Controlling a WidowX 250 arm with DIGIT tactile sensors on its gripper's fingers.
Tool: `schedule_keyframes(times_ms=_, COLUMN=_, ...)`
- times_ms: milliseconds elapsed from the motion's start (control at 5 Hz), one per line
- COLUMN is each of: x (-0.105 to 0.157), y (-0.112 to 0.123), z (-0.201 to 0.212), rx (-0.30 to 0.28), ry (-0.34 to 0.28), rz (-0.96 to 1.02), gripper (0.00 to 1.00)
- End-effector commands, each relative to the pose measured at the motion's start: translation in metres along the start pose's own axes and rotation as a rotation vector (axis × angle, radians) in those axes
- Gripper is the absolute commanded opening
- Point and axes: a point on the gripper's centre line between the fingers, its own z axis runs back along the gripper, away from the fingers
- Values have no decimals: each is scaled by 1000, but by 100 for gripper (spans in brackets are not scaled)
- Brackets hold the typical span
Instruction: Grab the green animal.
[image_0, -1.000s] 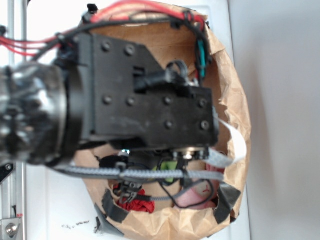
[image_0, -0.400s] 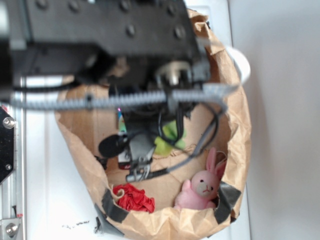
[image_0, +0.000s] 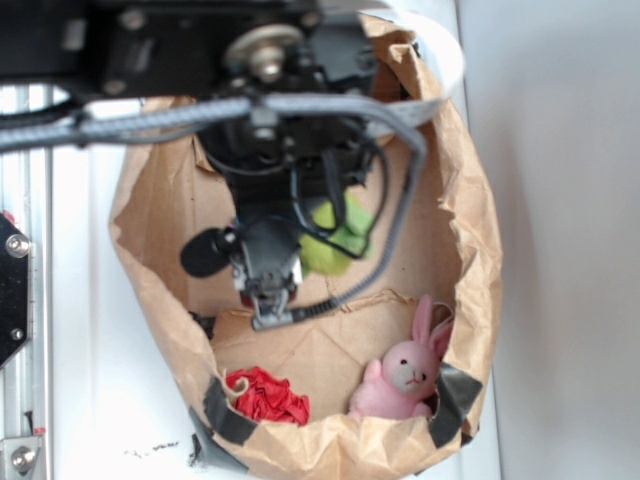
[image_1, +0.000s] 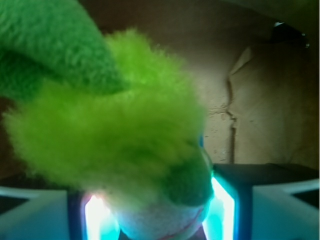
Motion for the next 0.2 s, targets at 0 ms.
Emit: schedule_keyframes(times_ms=0, x=3, y=-27, z=15, rx=125, ry=-98, rz=-70, gripper=0)
